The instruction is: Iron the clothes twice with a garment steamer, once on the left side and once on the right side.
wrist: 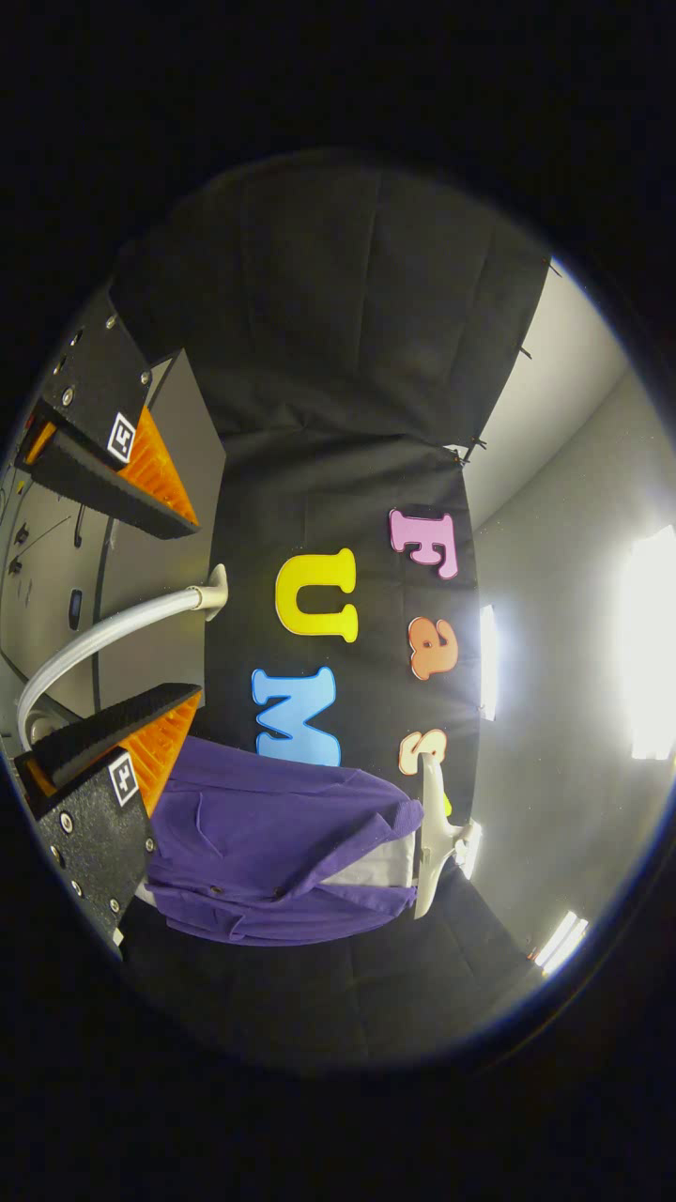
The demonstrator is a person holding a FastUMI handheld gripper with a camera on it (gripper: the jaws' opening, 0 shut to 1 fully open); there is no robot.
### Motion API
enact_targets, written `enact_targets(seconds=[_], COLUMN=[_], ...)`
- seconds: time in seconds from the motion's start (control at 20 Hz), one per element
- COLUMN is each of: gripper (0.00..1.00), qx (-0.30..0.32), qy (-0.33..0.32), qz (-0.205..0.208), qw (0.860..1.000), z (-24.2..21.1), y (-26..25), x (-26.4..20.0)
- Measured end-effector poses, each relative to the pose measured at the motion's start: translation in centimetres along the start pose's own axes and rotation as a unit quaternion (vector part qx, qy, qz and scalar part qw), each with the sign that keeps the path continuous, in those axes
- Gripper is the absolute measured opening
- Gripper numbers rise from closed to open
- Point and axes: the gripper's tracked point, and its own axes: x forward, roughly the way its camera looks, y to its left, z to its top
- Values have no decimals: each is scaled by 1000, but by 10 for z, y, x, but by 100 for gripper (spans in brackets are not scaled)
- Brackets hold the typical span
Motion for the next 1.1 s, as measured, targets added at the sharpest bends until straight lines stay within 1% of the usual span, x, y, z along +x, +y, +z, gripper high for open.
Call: enact_targets(seconds=[0.35, 0.55, 0.7, 0.85, 1.1], gripper=[95, 95, 95, 95, 95], qx=[17, 29, 24, 21, 25], qy=[42, 54, 64, 85, 146], qz=[-20, -20, -31, -42, -64], qw=[999, 998, 997, 995, 987], z=[4, 11, 14, 7, -19], y=[10, 23, 21, 20, 16], x=[95, 143, 179, 211, 265])
